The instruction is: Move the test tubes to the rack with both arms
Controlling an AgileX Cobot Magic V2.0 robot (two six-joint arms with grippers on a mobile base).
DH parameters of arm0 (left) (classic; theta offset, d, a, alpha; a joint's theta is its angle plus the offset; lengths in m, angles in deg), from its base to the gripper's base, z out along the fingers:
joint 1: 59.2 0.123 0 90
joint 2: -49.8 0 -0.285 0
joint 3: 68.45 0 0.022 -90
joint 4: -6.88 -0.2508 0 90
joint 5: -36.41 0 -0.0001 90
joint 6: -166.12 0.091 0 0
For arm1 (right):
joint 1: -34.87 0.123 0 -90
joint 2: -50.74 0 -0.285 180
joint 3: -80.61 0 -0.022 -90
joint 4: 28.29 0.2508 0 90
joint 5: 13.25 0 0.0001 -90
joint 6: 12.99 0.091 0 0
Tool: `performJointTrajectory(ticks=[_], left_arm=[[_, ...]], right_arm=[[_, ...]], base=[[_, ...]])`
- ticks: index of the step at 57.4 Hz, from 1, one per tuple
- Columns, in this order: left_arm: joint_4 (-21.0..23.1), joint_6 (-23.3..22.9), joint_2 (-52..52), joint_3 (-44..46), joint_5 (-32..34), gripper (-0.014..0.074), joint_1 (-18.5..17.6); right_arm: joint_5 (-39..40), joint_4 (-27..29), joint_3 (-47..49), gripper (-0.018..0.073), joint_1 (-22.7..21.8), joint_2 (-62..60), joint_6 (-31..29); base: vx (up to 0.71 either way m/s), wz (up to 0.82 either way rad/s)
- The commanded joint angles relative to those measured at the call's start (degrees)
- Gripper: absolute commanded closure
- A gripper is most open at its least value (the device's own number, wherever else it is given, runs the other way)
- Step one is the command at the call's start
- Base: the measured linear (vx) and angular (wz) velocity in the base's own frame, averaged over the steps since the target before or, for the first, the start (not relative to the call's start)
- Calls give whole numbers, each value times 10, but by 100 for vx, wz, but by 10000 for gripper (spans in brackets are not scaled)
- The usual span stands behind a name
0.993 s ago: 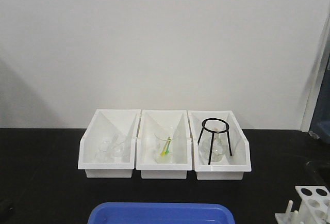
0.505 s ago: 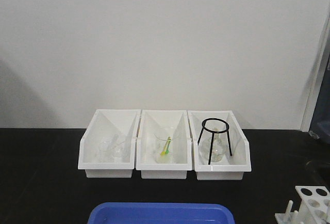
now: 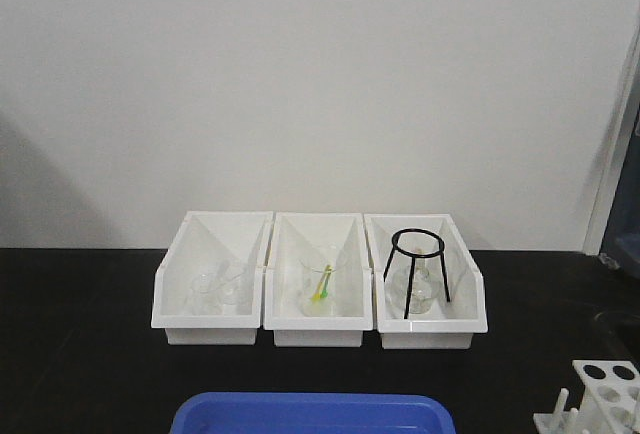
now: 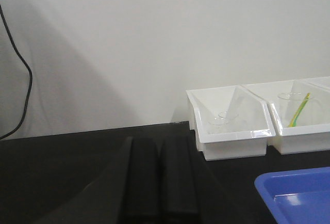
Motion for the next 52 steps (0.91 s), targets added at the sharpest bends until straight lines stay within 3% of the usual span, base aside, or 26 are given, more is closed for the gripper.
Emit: performJointTrajectory(ticks=[1,40,52], left_arm=[[6,0,-14,-16,42,617,1],[6,0,-14,-16,42,617,1],[6,0,-14,-16,42,617,1]], right_arm=[[47,-3,20,65,-2,4,-3],[49,-18,14,74,-1,-5,-9],[83,-21,-79,232,37,-67,-7]], base=[[0,0],[0,0],[0,0]])
